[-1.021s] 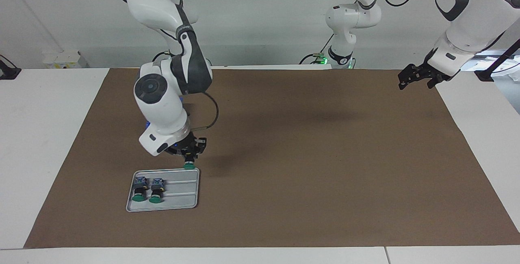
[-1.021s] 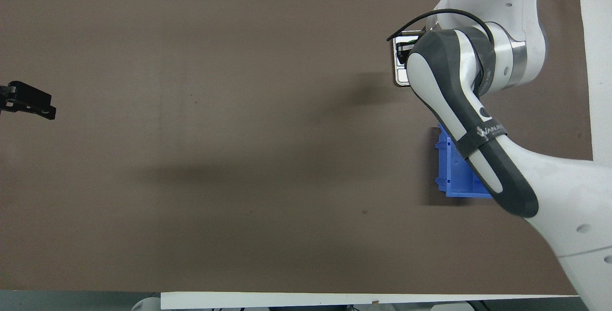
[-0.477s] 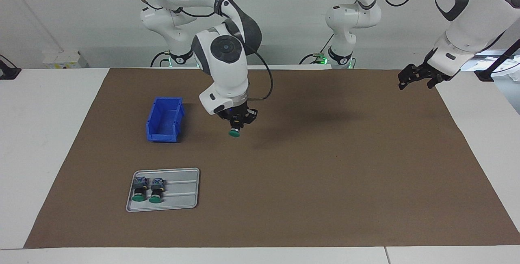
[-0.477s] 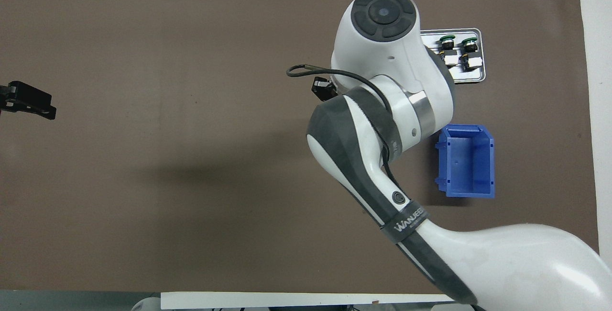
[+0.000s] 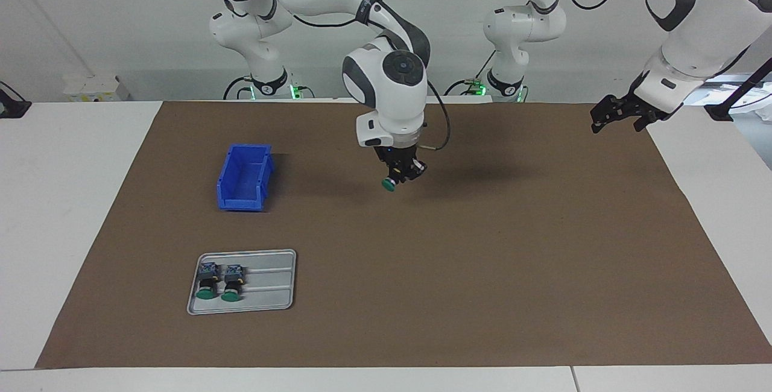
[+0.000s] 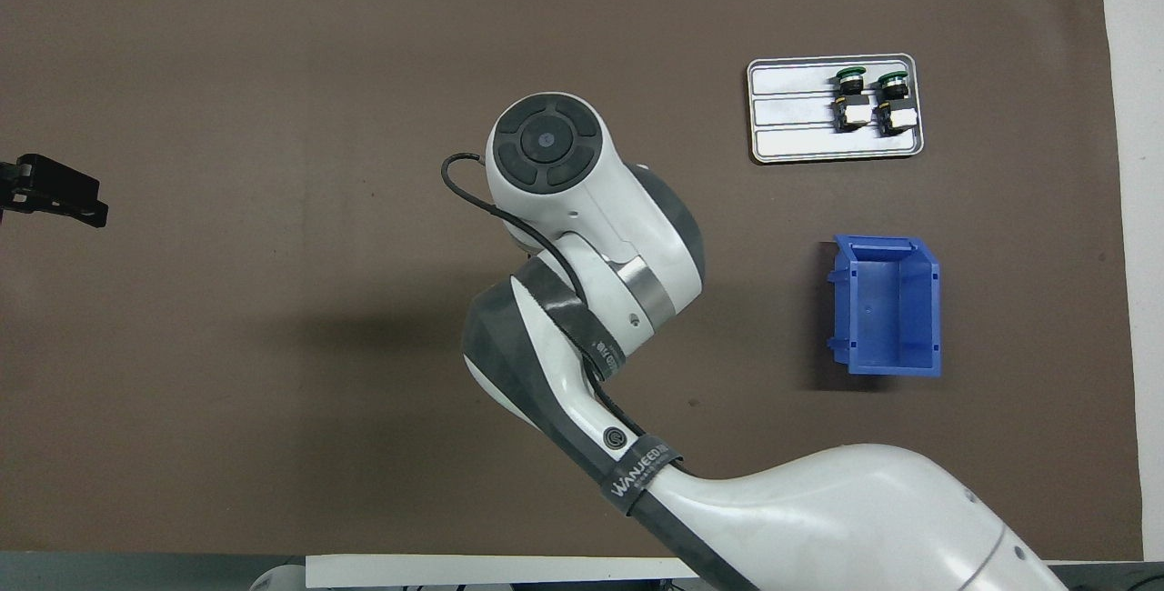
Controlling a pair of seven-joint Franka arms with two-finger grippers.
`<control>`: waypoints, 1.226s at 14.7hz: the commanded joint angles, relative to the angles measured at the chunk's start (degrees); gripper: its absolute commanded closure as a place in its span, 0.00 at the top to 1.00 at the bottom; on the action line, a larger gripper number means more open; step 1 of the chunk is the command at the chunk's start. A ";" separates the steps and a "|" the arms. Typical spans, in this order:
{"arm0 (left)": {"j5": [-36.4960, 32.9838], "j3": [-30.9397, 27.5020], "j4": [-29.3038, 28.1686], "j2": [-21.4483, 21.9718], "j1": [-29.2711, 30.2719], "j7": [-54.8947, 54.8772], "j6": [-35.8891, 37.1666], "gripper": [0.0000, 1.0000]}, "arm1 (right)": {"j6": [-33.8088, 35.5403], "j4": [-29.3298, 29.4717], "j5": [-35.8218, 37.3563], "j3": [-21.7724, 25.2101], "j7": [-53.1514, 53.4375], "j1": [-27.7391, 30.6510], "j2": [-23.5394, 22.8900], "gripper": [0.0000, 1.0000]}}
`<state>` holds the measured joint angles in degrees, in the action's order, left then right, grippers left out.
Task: Place and press button with both arms
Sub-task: 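Carry the button to the table middle and set it down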
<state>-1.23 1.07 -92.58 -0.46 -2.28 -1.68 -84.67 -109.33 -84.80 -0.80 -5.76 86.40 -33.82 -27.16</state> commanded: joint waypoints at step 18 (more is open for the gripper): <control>-0.70 -0.19 -2.08 1.69 -0.53 0.10 -1.20 1.00 | -11.79 -5.91 3.08 -0.04 37.36 -0.46 -6.33 0.70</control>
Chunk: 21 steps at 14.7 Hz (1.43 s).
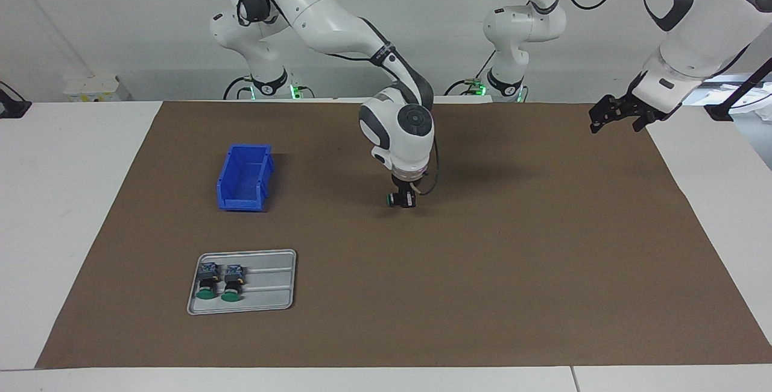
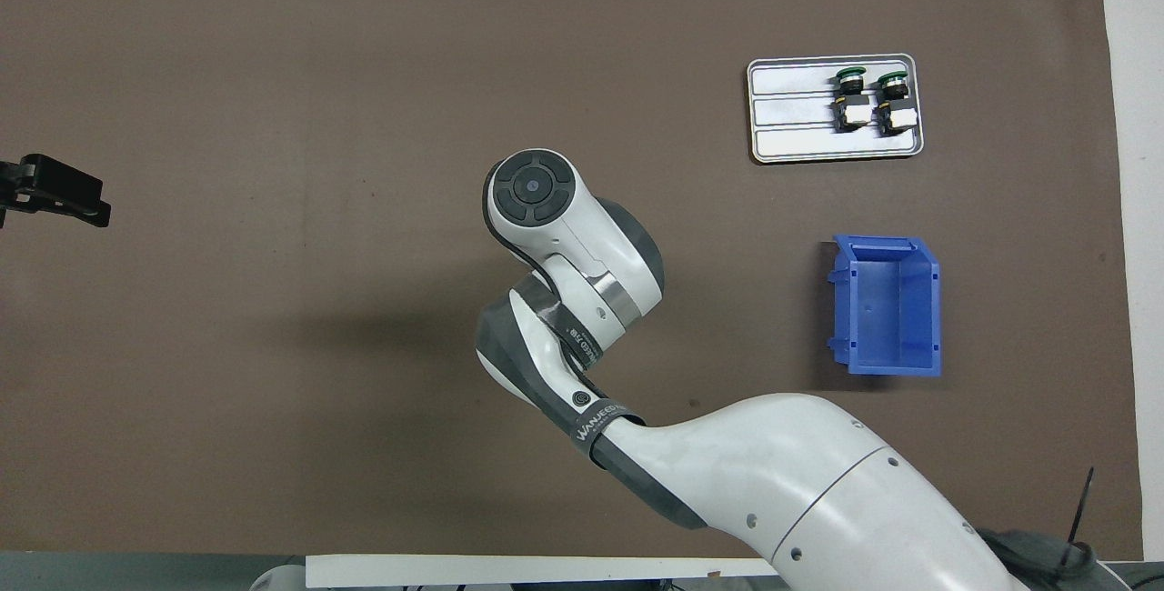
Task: Place and press button with both arms
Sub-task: 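Carry the button to the table middle and set it down, then withdraw the right gripper while the left gripper reaches the button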
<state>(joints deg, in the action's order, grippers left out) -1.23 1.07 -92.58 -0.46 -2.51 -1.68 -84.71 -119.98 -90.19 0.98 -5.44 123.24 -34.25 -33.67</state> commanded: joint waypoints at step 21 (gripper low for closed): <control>-0.70 -0.01 -8.13 4.32 -5.31 18.62 -7.04 0.99 | 31.02 2.30 1.39 -0.28 -69.92 30.55 29.70 0.98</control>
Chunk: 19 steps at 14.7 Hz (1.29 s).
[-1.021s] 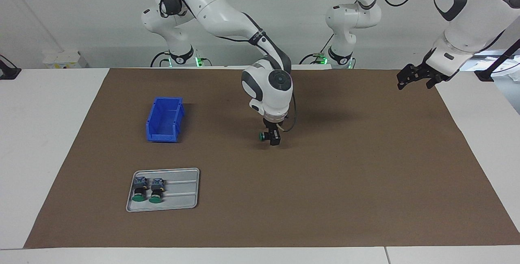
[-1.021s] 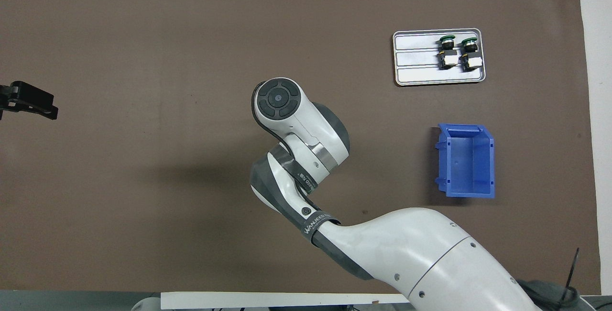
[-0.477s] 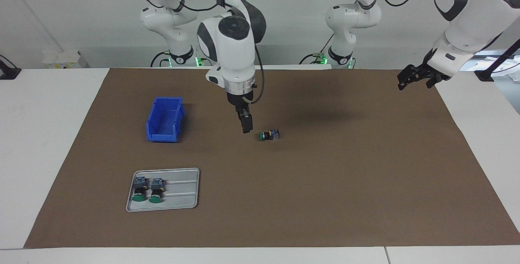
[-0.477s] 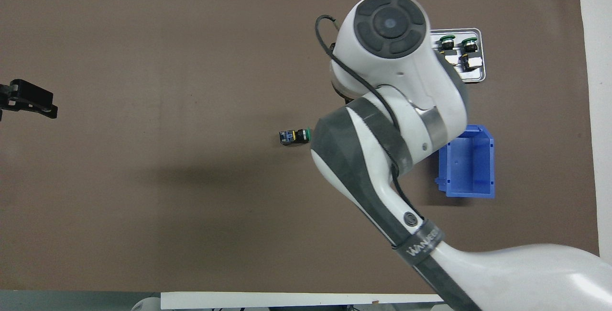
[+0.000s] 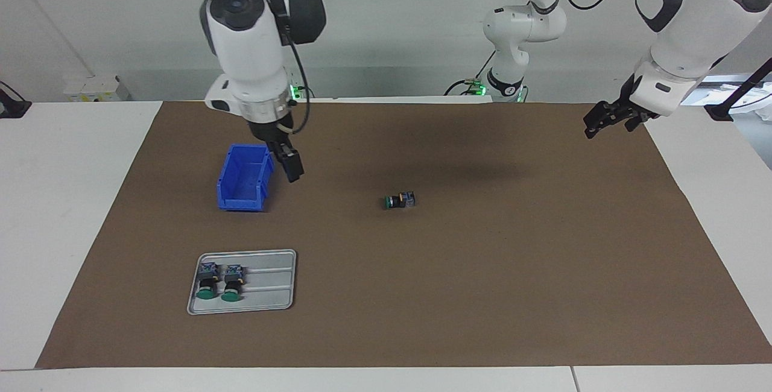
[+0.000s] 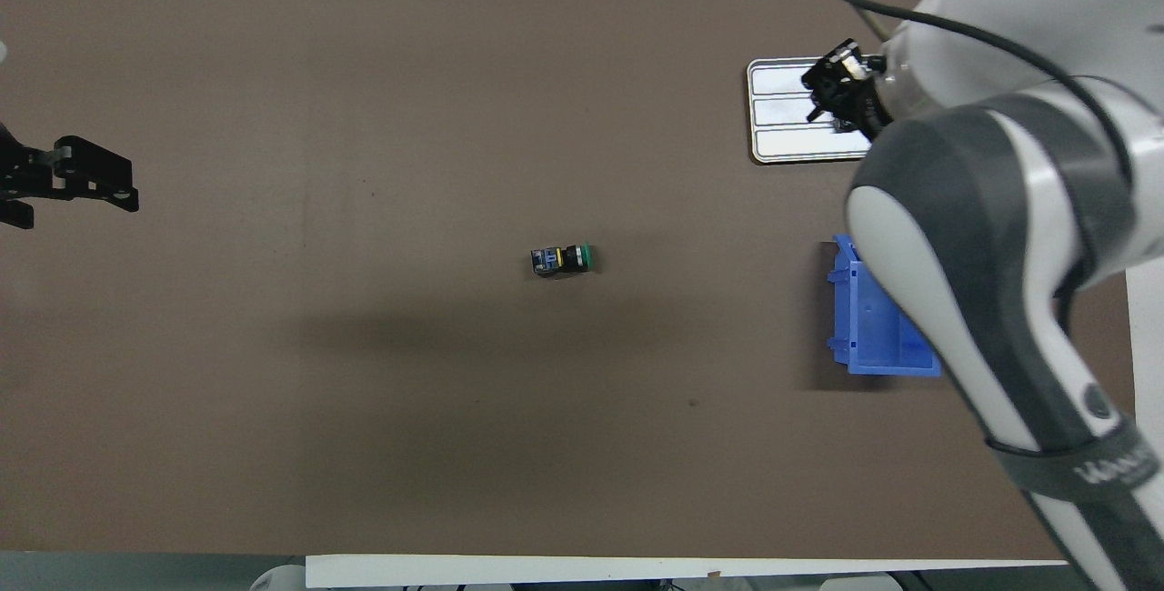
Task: Place and press button with both arms
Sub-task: 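Withdraw the right gripper while the left gripper reaches the button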
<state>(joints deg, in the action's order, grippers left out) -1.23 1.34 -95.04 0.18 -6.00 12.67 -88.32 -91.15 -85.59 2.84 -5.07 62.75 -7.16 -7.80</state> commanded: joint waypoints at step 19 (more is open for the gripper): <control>1.67 -0.28 -3.93 -8.96 -19.57 57.84 -11.16 1.00 | 6.95 -6.35 0.06 2.59 -64.15 10.78 10.79 0.99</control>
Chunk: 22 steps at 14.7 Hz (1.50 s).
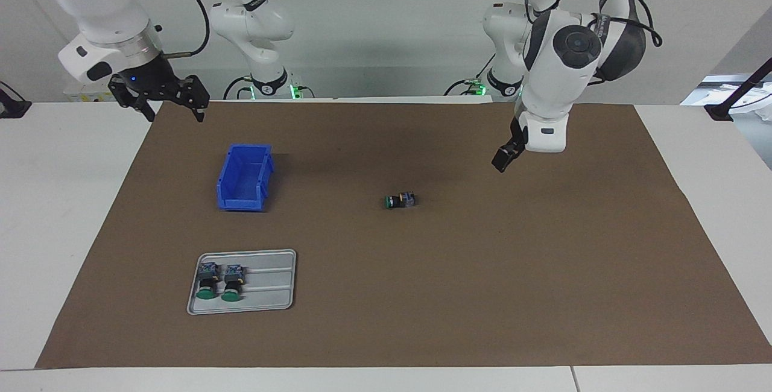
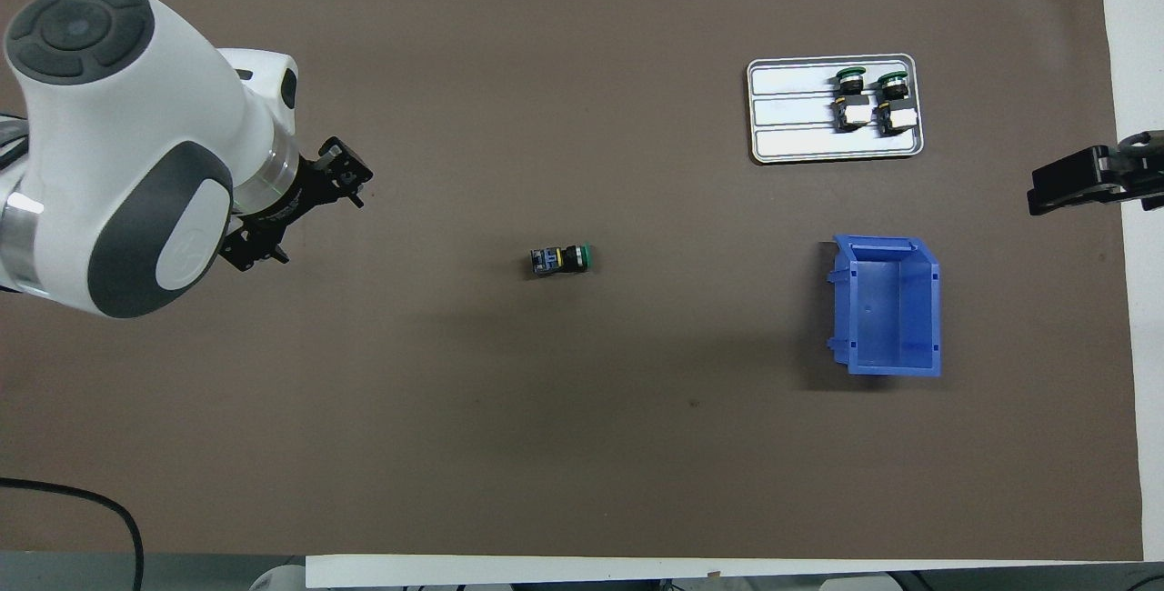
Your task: Place and press button with both arms
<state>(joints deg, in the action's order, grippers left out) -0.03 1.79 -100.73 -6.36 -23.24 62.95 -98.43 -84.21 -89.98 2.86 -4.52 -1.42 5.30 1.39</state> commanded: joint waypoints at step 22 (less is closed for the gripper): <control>3.98 -0.73 5.89 -20.63 -20.17 61.33 -21.71 1.00 | -0.08 -1.87 -0.57 3.29 -0.16 -2.84 1.43 0.99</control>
<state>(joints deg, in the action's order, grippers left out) 3.48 1.94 -96.27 -25.79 -42.65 123.20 -119.61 -84.13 -90.50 2.84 -1.47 -1.42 2.50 1.66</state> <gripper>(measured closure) 0.000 0.013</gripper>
